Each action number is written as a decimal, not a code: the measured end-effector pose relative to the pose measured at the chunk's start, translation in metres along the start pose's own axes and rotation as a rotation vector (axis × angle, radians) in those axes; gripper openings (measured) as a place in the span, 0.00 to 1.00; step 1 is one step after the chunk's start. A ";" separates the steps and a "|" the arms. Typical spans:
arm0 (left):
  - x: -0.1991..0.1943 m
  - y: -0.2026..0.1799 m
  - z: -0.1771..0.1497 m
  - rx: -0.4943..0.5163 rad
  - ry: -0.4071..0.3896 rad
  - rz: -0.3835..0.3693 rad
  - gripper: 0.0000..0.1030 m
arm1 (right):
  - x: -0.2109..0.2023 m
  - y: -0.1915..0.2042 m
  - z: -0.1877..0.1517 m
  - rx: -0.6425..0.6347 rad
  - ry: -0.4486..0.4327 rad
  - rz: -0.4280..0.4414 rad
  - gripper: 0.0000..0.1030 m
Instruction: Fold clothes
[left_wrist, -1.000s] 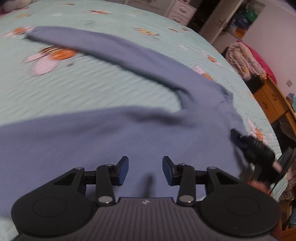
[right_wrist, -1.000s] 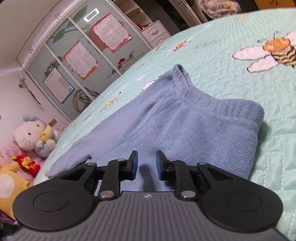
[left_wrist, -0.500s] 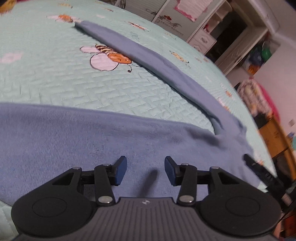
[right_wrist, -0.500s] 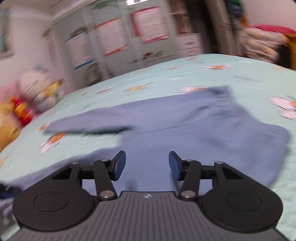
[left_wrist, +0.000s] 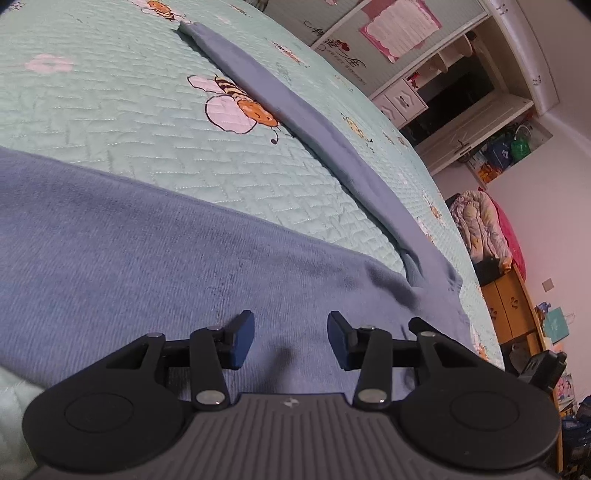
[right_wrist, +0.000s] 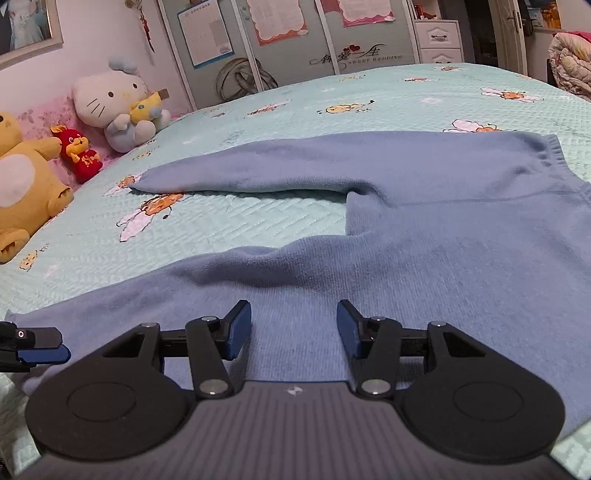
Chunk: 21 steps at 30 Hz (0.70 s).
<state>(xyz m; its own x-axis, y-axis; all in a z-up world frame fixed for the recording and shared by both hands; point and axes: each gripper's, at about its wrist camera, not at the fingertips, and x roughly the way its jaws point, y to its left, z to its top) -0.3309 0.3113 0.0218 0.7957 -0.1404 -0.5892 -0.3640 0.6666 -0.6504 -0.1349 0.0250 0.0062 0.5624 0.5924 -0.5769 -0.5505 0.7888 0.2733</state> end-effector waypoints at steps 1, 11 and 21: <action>-0.002 -0.001 0.002 0.002 -0.003 -0.002 0.46 | -0.003 0.002 0.002 -0.003 -0.007 0.004 0.51; 0.011 -0.004 0.037 0.013 -0.035 -0.019 0.48 | 0.021 0.032 0.054 -0.258 -0.047 0.010 0.51; 0.068 -0.010 0.056 0.061 -0.035 -0.063 0.55 | 0.115 0.079 0.089 -0.763 0.007 -0.052 0.52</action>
<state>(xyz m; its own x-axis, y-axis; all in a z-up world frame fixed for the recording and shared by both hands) -0.2456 0.3363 0.0149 0.8326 -0.1587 -0.5307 -0.2834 0.7011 -0.6543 -0.0591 0.1701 0.0298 0.5965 0.5549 -0.5799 -0.7986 0.4821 -0.3602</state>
